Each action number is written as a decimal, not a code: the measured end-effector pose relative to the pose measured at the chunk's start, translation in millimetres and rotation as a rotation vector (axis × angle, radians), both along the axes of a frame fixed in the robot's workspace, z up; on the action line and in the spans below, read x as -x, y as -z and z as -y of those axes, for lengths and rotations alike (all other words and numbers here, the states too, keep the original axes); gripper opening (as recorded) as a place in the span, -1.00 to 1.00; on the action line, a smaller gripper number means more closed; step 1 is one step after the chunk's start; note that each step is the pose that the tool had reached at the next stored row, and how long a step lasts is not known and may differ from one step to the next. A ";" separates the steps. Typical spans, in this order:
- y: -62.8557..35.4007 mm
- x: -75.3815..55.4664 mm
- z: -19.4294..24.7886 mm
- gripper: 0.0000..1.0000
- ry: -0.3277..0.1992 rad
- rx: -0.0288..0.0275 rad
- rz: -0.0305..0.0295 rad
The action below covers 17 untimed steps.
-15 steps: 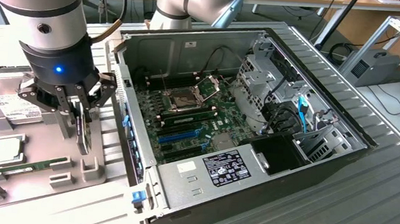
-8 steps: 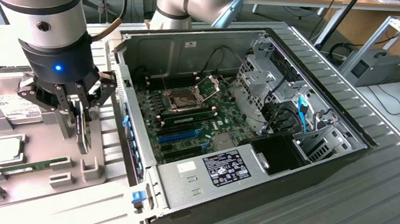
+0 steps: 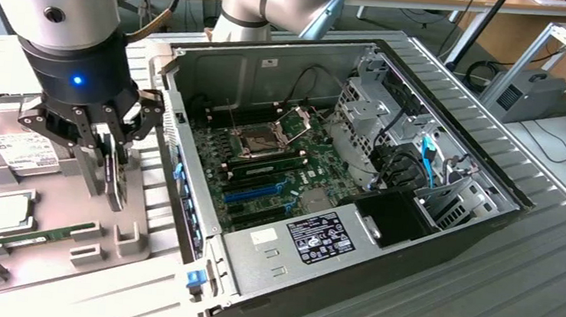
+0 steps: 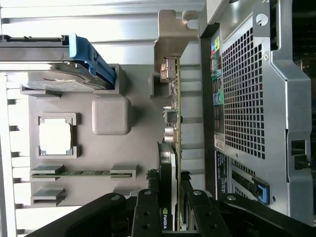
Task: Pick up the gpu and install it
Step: 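Pick up the gpu and move the gpu toward the slot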
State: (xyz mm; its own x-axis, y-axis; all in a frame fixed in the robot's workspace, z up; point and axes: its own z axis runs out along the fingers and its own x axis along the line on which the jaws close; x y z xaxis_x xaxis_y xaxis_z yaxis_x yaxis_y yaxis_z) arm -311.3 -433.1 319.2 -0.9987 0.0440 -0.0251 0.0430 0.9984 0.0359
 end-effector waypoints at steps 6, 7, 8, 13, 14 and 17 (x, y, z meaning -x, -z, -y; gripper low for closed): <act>-15.1 0.0 0.0 -0.47 0.000 0.0000 0.0000; -17.9 0.0 0.0 -0.47 -0.001 -0.0001 0.0001; -21.2 0.0 0.0 -0.47 -0.001 0.0000 0.0000; -37.3 0.0 0.0 -0.47 -0.003 0.0000 0.0000; -39.6 -0.1 0.0 -0.47 -0.004 0.0000 0.0000; -46.2 -0.1 0.0 -0.47 -0.005 0.0000 0.0000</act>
